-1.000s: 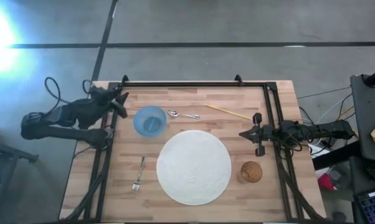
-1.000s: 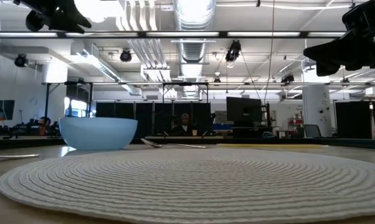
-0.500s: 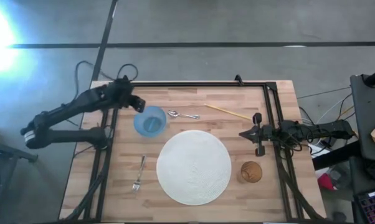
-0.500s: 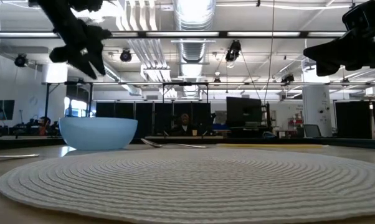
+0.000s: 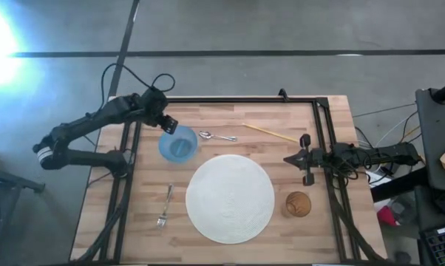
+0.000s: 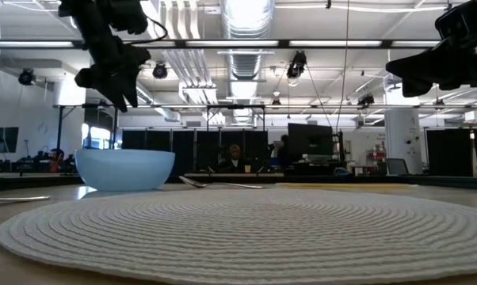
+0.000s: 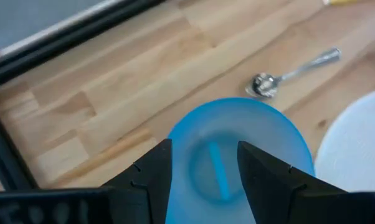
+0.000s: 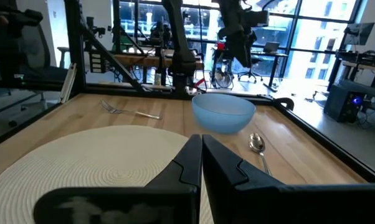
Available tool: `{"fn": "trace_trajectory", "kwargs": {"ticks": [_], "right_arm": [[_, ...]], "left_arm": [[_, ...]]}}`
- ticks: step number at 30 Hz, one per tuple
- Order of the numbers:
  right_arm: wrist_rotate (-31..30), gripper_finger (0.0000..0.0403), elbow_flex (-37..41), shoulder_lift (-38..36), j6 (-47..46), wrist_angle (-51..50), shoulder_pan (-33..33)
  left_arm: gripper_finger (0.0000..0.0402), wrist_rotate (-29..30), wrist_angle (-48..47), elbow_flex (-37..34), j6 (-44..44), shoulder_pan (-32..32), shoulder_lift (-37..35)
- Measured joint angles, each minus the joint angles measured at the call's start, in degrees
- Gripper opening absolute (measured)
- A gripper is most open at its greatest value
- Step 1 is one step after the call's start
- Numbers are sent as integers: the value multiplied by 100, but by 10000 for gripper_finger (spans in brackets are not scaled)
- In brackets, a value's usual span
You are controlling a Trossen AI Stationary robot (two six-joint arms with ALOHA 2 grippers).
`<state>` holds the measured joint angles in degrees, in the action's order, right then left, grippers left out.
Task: Pick & Place Utensil
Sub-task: Put the blue bowl on the center of the white mat
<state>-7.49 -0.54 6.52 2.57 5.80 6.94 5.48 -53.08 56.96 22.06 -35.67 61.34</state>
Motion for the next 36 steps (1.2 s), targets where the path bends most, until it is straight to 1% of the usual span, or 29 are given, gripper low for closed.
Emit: {"fn": "trace_trajectory", "kwargs": {"ticks": [4, 9, 13, 15, 19, 21, 27, 36], "right_arm": [[0, 8, 0, 0, 0, 0, 0], [0, 8, 0, 0, 0, 0, 0], [0, 8, 0, 0, 0, 0, -1], [0, 8, 0, 0, 0, 0, 0], [0, 8, 0, 0, 0, 0, -1], [0, 8, 0, 0, 0, 0, 0], [0, 8, 0, 0, 0, 0, 0], [0, 8, -1, 0, 0, 0, -1]], "left_arm": [[172, 43, -42, 21, 31, -103, 248], [172, -55, -121, 19, -97, -296, 581], [172, -333, -151, 19, -319, -552, 796], [172, -369, -149, 19, -482, -689, 893], [172, -741, -178, 19, -888, -936, 1044], [172, -807, -213, 19, -1133, -1009, 1115], [172, -967, -391, 19, -1913, -1083, 1216], [172, -975, -503, 5, -2310, -1083, 1240]]}}
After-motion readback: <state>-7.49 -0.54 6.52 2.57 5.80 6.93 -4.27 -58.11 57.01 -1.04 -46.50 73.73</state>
